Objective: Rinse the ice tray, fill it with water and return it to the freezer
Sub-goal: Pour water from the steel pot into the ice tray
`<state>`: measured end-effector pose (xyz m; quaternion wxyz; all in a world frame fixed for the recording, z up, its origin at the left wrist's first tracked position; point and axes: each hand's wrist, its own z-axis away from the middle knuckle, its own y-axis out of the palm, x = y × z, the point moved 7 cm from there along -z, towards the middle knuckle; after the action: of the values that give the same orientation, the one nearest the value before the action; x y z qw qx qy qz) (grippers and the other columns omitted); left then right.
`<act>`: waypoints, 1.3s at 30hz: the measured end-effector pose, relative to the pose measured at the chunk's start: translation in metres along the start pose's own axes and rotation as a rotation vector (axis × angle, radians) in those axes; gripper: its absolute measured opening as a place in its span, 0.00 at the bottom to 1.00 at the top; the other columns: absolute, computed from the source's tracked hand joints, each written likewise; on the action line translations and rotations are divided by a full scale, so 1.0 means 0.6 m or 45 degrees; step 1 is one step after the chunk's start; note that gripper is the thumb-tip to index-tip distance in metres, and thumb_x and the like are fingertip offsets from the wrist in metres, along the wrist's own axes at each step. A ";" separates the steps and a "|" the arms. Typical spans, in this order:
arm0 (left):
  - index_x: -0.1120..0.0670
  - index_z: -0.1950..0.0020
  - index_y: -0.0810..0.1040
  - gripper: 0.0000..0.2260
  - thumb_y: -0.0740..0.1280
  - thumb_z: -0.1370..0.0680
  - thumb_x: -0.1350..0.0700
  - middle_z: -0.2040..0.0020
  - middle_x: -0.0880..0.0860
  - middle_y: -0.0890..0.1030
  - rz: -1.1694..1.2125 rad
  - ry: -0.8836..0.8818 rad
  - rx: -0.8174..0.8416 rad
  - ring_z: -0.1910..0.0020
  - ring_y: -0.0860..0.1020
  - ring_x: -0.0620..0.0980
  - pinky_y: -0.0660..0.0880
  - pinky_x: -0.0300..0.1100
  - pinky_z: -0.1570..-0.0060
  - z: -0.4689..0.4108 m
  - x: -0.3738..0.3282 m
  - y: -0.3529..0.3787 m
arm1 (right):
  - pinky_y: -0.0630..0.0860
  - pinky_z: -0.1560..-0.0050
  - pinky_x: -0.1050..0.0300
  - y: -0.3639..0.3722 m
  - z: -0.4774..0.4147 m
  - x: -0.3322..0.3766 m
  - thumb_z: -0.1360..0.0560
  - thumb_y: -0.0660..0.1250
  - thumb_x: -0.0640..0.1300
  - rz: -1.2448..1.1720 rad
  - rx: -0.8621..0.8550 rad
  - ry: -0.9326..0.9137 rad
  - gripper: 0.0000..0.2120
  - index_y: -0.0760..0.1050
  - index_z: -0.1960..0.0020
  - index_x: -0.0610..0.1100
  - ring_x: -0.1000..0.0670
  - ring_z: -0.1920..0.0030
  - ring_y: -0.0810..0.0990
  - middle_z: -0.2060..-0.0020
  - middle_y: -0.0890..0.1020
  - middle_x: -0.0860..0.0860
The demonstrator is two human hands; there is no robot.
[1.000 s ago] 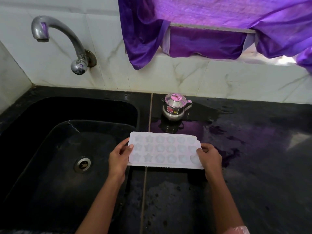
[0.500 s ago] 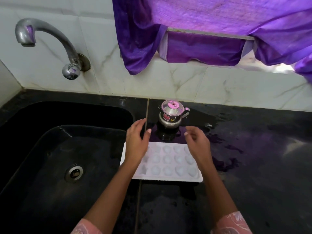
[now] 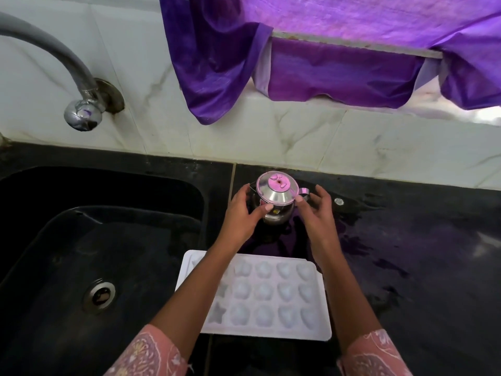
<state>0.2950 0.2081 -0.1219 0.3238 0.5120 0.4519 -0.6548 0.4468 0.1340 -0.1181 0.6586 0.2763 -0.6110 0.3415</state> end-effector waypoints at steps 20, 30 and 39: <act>0.52 0.37 0.71 0.17 0.67 0.24 0.62 0.43 0.43 0.78 0.272 0.187 0.063 0.45 0.75 0.32 0.71 0.29 0.44 0.079 -0.069 -0.008 | 0.73 0.51 0.57 -0.030 0.076 0.049 0.23 0.62 0.40 -0.255 -0.125 -0.230 0.04 0.71 0.57 0.46 0.51 0.55 0.75 0.59 0.77 0.50; 0.46 0.38 0.71 0.16 0.67 0.24 0.57 0.44 0.42 0.78 0.334 0.188 0.099 0.45 0.76 0.32 0.72 0.30 0.45 0.199 -0.098 0.019 | 0.73 0.62 0.62 -0.081 0.197 0.083 0.21 0.58 0.46 -0.490 -0.325 -0.404 0.06 0.68 0.57 0.48 0.58 0.62 0.74 0.65 0.77 0.58; 0.43 0.32 0.63 0.25 0.69 0.26 0.52 0.37 0.40 0.69 0.117 0.144 0.316 0.37 0.67 0.39 0.66 0.35 0.40 0.252 -0.100 0.064 | 0.76 0.60 0.66 -0.135 0.243 0.081 0.21 0.57 0.39 -0.555 -0.573 -0.487 0.09 0.68 0.59 0.46 0.61 0.61 0.78 0.65 0.82 0.61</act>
<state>0.2880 0.0514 -0.0637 0.2616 0.6044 0.3610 -0.6603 0.4217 -0.0241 -0.0506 0.6341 0.3070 -0.7096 -0.0075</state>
